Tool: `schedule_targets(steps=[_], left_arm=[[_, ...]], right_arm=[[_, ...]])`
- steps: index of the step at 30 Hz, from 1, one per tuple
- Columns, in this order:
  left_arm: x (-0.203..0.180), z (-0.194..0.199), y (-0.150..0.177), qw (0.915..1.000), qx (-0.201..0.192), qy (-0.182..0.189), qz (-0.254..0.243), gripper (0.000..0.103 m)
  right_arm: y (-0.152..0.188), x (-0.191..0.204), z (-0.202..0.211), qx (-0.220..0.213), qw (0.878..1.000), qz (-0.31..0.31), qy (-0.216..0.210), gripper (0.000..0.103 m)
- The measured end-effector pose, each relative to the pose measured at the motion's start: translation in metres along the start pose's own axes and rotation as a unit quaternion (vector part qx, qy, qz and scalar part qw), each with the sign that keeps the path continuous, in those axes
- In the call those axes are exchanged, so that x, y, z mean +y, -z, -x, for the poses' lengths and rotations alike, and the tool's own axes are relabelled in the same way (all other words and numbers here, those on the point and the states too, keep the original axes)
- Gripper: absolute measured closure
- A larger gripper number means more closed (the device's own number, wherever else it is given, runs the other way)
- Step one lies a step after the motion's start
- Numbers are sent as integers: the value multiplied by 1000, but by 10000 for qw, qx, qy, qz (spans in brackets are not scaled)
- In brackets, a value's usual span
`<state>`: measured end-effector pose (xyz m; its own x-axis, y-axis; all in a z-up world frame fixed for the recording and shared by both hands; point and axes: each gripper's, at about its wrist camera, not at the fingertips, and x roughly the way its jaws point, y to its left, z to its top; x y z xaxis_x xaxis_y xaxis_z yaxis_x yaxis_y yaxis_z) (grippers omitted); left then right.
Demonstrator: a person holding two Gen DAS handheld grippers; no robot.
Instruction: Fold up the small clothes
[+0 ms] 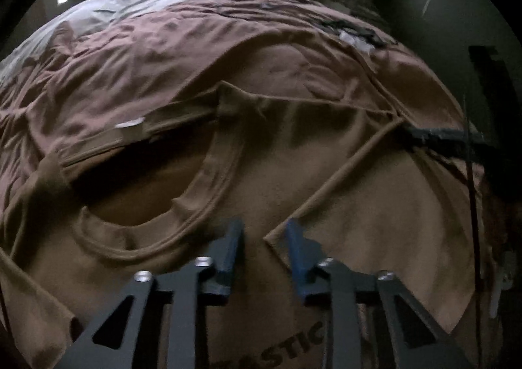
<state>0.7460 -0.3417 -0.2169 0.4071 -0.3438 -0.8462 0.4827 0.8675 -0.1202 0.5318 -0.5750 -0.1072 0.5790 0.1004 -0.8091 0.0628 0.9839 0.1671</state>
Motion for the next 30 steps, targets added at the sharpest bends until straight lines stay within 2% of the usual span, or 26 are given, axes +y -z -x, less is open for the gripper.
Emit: schedule_targets(steps=[1, 3, 5, 7, 9, 12, 14, 16, 18, 20, 22, 25, 30], left_arm=[[-3, -2, -1, 10000, -15, -19, -78, 91], [-8, -2, -3, 9995, -62, -223, -234, 99], [-7, -2, -4, 9987, -89, -416, -262, 103], [1, -4, -5, 9966, -83, -802, -176, 103], [11, 1, -3, 9982, -96, -585, 95, 103], [23, 15, 2, 9988, -74, -312, 366, 103], [23, 23, 6, 9990, -58, -261, 371, 101], [23, 32, 11, 9991, -4, -168, 396, 97], [24, 43, 17, 9990, 12, -133, 416, 93], [23, 51, 21, 9990, 11, -120, 430, 86], [25, 65, 30, 9988, -19, -112, 478, 72], [28, 86, 45, 9985, -42, -174, 511, 64], [36, 119, 72, 9978, 84, -271, 597, 63]], right_arm=[[-3, -1, -2, -10, 10000, -24, 30, 79], [-5, -2, -7, -52, 9999, -92, 95, 80], [-6, -1, -8, -81, 9997, -147, 149, 80], [-7, 1, -6, -64, 9997, -172, 188, 80], [-5, 1, 0, -39, 9997, -227, 125, 79], [2, -2, 14, 55, 9993, -308, -216, 76], [9, -2, 25, 23, 9994, -235, -265, 64], [18, 1, 35, 33, 9996, -124, -243, 60], [29, 4, 43, 84, 9998, -27, -201, 60], [41, 6, 50, 166, 9998, 12, -119, 60], [55, 10, 56, 269, 9995, 62, -125, 60], [73, 18, 68, 420, 9989, 228, 24, 60], [100, 30, 86, 678, 9967, 405, 210, 60]])
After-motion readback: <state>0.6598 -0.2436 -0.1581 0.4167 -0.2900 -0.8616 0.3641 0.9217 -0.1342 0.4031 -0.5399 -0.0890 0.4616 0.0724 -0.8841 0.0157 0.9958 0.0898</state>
